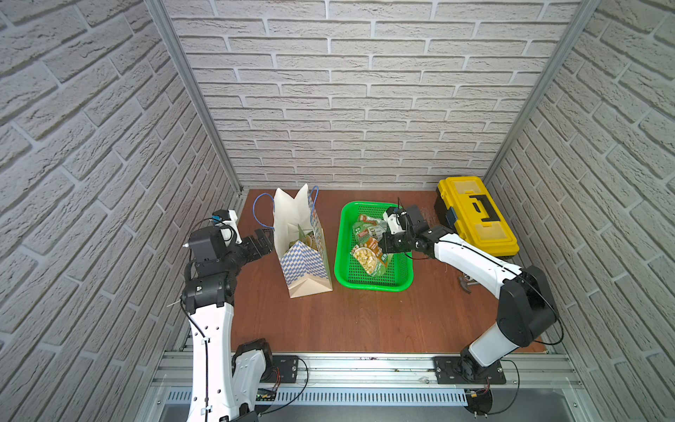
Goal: Place the condiment packets inside the bag
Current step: Pick up the condiment packet from the storage box, then place the condiment packet in the paper bag.
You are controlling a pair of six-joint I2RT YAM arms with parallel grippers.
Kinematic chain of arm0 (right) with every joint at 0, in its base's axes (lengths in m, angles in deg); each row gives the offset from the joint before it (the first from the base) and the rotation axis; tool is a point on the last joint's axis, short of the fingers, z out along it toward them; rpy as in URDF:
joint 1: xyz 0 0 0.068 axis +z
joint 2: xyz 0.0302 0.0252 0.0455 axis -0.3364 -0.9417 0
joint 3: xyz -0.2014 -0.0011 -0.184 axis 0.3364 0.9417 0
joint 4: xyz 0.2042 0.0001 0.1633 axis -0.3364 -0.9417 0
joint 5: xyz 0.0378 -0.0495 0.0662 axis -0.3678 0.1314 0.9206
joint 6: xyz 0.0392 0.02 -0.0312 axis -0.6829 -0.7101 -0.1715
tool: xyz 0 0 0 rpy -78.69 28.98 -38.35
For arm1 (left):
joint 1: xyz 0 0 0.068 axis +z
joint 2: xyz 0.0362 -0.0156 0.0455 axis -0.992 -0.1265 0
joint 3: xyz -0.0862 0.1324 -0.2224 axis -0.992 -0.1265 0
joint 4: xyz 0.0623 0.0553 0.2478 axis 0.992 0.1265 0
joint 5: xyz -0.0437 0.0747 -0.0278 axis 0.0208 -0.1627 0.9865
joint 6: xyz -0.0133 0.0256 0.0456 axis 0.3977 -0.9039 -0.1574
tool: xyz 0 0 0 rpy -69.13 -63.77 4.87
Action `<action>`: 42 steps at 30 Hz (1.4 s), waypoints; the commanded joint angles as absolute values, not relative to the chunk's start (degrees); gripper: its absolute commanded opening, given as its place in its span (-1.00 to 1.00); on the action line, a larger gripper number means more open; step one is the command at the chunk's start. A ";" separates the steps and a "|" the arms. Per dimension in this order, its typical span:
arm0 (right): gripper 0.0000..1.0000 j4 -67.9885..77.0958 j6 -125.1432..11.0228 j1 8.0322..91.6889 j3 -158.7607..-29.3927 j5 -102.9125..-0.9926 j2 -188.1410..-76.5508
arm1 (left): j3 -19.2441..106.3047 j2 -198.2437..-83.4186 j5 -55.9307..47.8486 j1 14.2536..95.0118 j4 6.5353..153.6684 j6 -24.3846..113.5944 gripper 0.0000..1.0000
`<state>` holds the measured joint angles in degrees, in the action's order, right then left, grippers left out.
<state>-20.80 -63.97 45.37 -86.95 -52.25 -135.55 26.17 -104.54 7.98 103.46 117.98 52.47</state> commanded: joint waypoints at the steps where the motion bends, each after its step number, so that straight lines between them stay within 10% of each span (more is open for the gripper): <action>1: -0.94 -17.15 -65.73 45.59 -86.47 -51.27 -131.29 | 26.96 -103.87 8.73 103.33 116.63 51.74 0.96; 42: -0.95 -5.66 -68.13 66.85 -112.17 -57.39 -123.45 | 27.29 -105.47 9.58 103.03 117.34 51.91 0.97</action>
